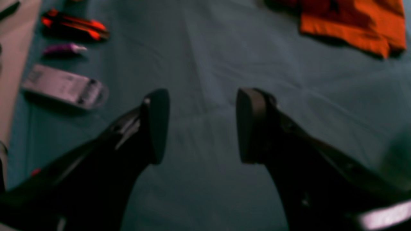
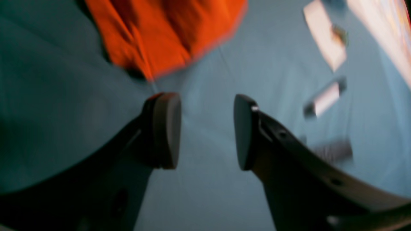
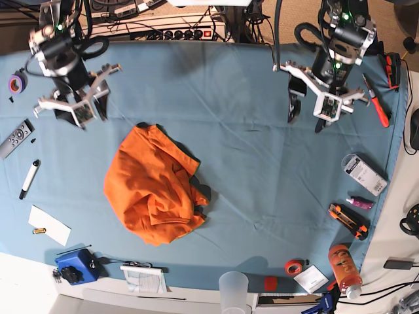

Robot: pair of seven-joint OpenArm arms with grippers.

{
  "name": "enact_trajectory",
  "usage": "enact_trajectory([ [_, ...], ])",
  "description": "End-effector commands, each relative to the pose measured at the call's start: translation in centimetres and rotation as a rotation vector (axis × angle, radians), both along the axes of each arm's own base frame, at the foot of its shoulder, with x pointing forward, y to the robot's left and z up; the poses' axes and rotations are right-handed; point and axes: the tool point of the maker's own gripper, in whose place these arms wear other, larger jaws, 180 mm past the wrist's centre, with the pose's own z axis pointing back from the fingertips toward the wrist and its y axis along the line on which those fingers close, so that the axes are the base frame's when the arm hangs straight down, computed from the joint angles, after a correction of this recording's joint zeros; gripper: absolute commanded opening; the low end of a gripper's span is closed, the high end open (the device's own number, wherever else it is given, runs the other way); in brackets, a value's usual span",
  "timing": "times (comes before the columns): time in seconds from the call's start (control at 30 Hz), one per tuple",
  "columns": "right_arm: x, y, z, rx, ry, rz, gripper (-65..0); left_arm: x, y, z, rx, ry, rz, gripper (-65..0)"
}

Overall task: Layout the t-shirt on the table in an organized manner, then fold the t-shirt properly
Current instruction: 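Move both grippers down toward the crumpled orange t-shirt, then grasp the orange t-shirt with the right gripper and drag it aside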

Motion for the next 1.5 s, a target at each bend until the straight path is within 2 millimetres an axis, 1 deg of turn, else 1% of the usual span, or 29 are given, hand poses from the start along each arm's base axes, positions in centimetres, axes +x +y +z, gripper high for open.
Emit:
enact_trajectory([
  [0.0, 0.7, 0.3, 0.0, 0.003, -0.007, 0.021, -38.0, 0.3, 0.0, 0.3, -0.010, -0.018, 0.001, -31.3],
  [0.1, 2.3, 2.0, -1.8, 0.025, 0.022, 0.086, -38.0, 0.9, 0.2, -0.6, -0.014, -0.005, 0.006, -31.3],
  [0.17, 3.5, 2.5, -3.2, -0.002, 0.043, 0.103, -38.0, 1.2, 0.3, -1.0, -0.015, 0.002, 0.009, -31.3],
  [0.3, 5.8, 4.0, -5.8, -0.051, 0.090, 0.156, -38.0, 1.4, 0.0, -0.9, -0.046, 0.002, 0.005, -31.3],
  [0.37, 7.0, 4.6, -6.6, -0.089, 0.091, 0.170, -38.0, 1.4, 0.0, -0.9, -0.052, 0.003, 0.004, -31.3],
  [0.43, 8.4, 4.6, -7.0, -0.129, 0.079, 0.149, -38.0, 1.4, 0.0, -0.9, -0.051, 0.003, 0.004, -31.3],
  [0.5, 9.2, 5.1, -7.8, -0.153, 0.093, 0.167, -38.0, 1.4, 0.0, -0.9, -0.051, 0.002, 0.005, -31.3],
  [0.67, 10.1, 6.4, -9.7, -0.179, 0.143, 0.209, -38.0, 1.4, 0.0, -0.9, -0.051, 0.003, 0.005, -31.3],
  [0.87, 9.5, 7.7, -10.7, -0.189, 0.168, 0.247, -38.0, 1.4, 0.0, -0.9, -0.051, 0.002, 0.005, -31.3],
  [1.03, 9.4, 7.7, -10.9, -0.191, 0.174, 0.247, -38.1, 1.4, 0.0, -0.9, -0.051, 0.001, 0.005, -31.3],
  [1.13, 9.2, 7.1, -11.8, -0.198, 0.201, 0.236, -38.2, 1.4, 0.0, -0.9, -0.051, 0.002, 0.005, -31.3],
  [1.17, 9.1, 7.0, -12.1, -0.200, 0.210, 0.233, -39.5, 1.4, 0.0, -0.9, -0.051, 0.002, 0.005, -31.3],
  [1.2, 9.0, 6.9, -12.3, -0.201, 0.216, 0.230, -43.0, 1.4, 0.0, -0.9, -0.051, 0.002, 0.005, -31.3],
  [1.33, 9.1, 6.8, -12.3, -0.201, 0.215, 0.229, -62.9, 1.4, 0.0, -0.9, -0.051, 0.002, 0.005, -31.3],
  [1.37, 9.1, 6.8, -12.3, -0.202, 0.216, 0.225, -65.0, 1.4, 0.0, -0.9, -0.051, 0.002, 0.005, -31.3],
  [1.47, 9.4, 6.4, -11.8, -0.199, 0.199, 0.183, -65.0, 1.4, 0.0, -0.9, -0.051, 0.002, 0.005, -31.3],
])
